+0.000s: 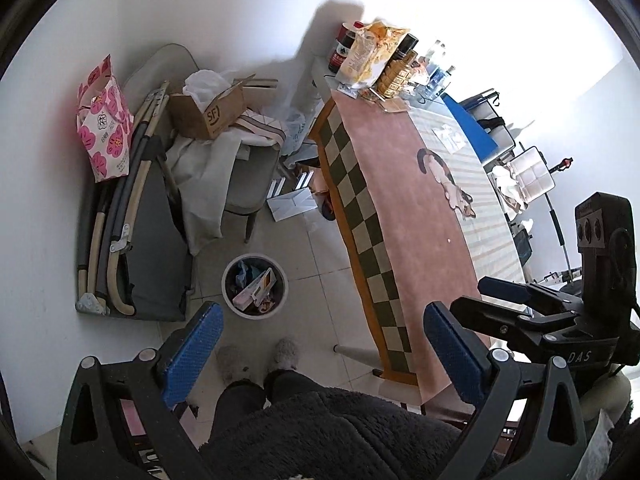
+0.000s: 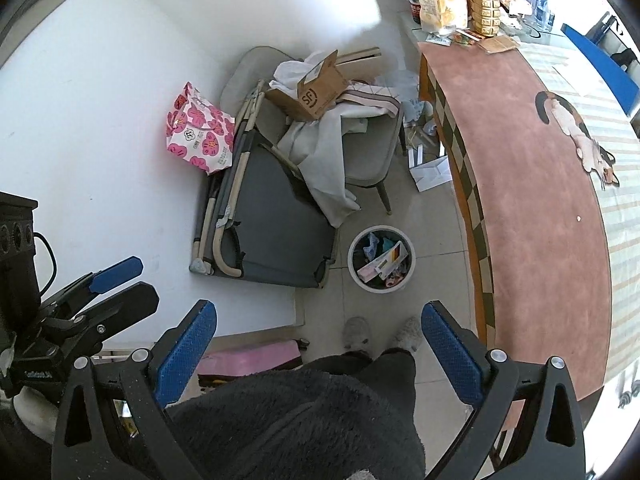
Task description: Collect trash
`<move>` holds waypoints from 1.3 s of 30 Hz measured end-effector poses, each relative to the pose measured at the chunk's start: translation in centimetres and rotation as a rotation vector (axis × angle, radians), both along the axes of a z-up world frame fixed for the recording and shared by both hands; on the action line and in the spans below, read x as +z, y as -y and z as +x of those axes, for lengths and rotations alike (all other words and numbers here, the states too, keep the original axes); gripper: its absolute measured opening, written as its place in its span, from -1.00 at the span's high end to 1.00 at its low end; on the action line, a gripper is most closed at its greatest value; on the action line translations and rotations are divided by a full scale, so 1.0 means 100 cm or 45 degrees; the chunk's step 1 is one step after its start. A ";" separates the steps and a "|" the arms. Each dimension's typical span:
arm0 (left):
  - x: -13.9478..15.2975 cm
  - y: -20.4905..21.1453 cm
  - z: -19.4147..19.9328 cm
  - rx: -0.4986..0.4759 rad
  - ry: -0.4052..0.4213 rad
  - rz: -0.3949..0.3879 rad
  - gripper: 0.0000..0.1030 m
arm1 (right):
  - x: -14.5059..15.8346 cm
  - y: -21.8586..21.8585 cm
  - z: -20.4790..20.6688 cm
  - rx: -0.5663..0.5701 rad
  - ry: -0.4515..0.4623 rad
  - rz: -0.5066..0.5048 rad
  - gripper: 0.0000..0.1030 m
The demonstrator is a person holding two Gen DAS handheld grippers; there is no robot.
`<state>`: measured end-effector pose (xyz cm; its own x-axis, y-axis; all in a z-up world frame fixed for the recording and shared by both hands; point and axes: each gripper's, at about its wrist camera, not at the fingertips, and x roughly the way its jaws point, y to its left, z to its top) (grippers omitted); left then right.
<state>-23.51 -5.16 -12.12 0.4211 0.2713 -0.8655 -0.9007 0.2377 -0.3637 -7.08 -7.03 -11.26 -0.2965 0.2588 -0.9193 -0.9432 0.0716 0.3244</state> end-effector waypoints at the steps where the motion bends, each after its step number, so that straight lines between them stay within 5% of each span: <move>1: 0.000 0.000 -0.001 0.003 -0.001 0.002 -0.99 | 0.001 -0.001 0.000 0.003 0.000 0.000 -1.00; 39: 0.008 0.010 -0.006 0.034 0.034 0.017 -0.99 | 0.008 0.013 0.002 0.029 -0.064 -0.024 -1.00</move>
